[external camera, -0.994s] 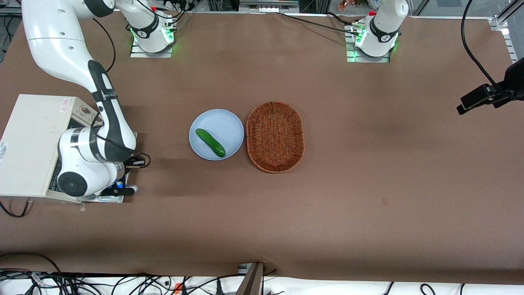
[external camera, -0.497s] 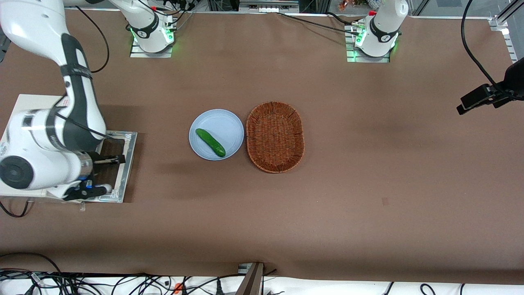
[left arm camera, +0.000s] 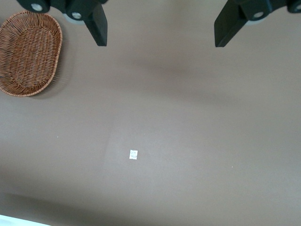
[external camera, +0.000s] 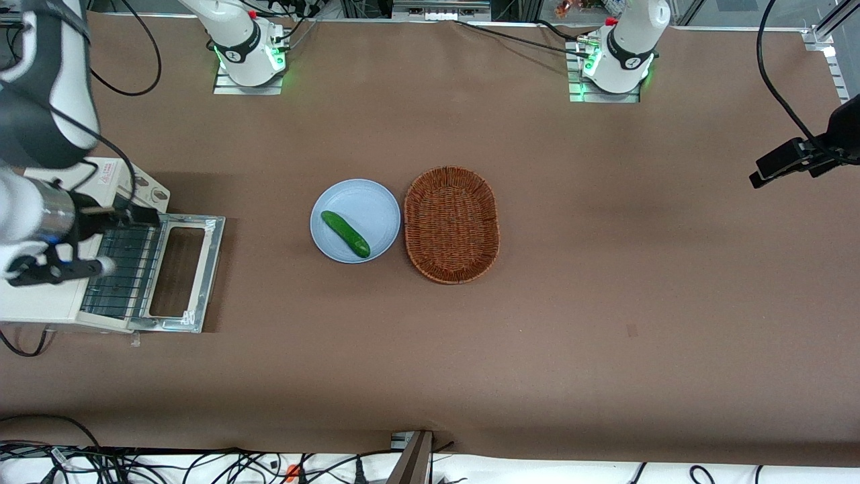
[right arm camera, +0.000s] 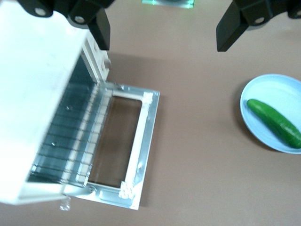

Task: Open oven door with right arm only

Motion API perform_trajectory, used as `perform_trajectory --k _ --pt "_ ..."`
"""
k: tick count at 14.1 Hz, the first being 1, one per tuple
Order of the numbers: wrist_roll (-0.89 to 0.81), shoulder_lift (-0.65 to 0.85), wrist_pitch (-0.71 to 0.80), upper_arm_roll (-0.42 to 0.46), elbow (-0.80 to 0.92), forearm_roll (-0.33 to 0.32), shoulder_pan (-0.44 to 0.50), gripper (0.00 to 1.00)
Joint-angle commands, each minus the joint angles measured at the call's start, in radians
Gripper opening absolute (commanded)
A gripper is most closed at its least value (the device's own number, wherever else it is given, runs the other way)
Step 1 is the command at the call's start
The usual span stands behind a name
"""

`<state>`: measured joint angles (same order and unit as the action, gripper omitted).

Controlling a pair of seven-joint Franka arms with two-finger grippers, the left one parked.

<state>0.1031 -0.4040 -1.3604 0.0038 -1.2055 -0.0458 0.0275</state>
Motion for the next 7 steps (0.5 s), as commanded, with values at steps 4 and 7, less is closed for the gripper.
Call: perform_trajectory --k 4,7 --pt "0.013 0.2 0.136 -0.03 -0.068 0.02 -0.003 1.0" --pt "0.015 0.276 0.121 -0.036 -0.14 0.02 -0.004 1.0"
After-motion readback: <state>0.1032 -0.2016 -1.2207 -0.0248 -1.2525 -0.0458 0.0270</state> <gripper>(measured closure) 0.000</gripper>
